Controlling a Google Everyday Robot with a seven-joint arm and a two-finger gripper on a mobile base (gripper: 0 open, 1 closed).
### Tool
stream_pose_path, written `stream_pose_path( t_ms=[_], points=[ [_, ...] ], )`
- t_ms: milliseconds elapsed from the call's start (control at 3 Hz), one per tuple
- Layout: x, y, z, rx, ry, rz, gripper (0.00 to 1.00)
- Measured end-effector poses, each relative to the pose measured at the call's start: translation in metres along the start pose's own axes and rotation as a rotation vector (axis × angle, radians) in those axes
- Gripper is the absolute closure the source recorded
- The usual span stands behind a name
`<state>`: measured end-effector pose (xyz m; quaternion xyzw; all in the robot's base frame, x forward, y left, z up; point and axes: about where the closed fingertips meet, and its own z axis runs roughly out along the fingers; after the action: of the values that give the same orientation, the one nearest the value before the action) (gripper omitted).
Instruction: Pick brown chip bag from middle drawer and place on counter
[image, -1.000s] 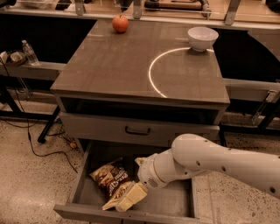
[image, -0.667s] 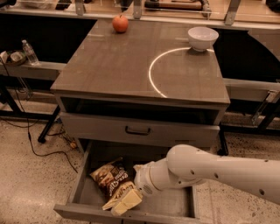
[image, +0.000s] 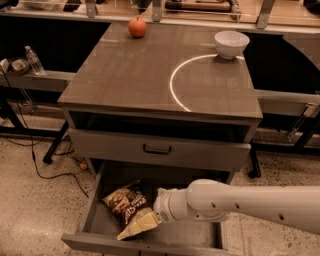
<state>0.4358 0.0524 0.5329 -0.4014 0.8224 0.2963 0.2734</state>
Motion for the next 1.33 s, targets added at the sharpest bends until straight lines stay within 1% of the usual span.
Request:
stream_pose_path(
  t_ms=[333, 667, 1000, 1333],
  points=[
    [0.014, -0.024, 0.019, 0.043, -0.013, 0.041, 0.0],
    [0.031, -0.035, 0.035, 0.052, -0.006, 0.072, 0.0],
    [0.05, -0.042, 0.047, 0.055, -0.001, 0.109, 0.18],
    [0.058, -0.044, 0.054, 0.048, -0.015, 0.134, 0.42]
  ],
)
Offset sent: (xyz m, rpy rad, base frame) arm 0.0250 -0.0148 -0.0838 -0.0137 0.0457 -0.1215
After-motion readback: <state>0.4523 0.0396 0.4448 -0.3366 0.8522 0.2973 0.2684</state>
